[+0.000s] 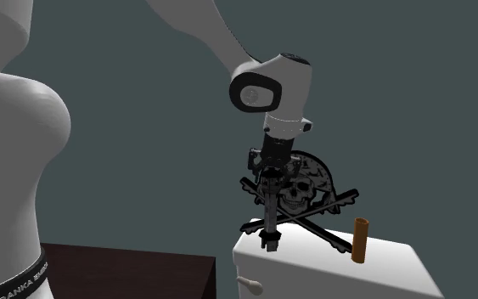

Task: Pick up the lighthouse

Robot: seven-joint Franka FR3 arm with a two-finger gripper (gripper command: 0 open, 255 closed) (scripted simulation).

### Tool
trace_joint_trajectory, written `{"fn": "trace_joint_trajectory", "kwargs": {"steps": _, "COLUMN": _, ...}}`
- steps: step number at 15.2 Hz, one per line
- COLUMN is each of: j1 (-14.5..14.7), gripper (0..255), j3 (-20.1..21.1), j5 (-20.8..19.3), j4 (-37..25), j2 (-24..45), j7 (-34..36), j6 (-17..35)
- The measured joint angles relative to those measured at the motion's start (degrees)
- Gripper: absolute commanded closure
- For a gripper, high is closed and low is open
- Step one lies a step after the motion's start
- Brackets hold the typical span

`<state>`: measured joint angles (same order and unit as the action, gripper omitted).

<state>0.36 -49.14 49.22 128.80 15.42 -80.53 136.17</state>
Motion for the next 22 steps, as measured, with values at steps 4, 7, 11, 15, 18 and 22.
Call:
{"fn": "trace_joint_trajectory", "kwargs": {"steps": 4, "j1": -0.01, "gripper": 255, "j3": -0.04, "j5": -0.06, "j4": 0.05, "j2": -0.04, "j7": 0.00, "j6": -0.01}}
{"fn": "trace_joint_trajectory", "kwargs": {"steps": 7, "j1": 0.22, "gripper": 255, "j3": -0.26, "j5": -0.57, "j4": 0.09, "j2": -0.37, "j7": 0.43, "j6": -0.07}}
{"fn": "trace_joint_trajectory", "kwargs": {"steps": 11, "j1": 1.72, "gripper": 255, "j3": -1.83, "j5": -4.29, "j4": 0.23, "j2": -3.07, "j7": 3.48, "j6": -0.59}}
{"fn": "trace_joint_trajectory", "kwargs": {"steps": 15, "j1": 3.08, "gripper": 255, "j3": -3.56, "j5": -8.88, "j4": -0.17, "j2": -6.18, "j7": 7.09, "j6": -1.68}}
{"fn": "trace_joint_trajectory", "kwargs": {"steps": 18, "j1": 4.08, "gripper": 255, "j3": -4.49, "j5": -12.23, "j4": -0.33, "j2": -8.60, "j7": 9.87, "j6": -2.28}}
{"fn": "trace_joint_trajectory", "kwargs": {"steps": 22, "j1": 4.86, "gripper": 255, "j3": -5.37, "j5": -16.35, "j4": -0.87, "j2": -11.47, "j7": 13.19, "j6": -3.38}}
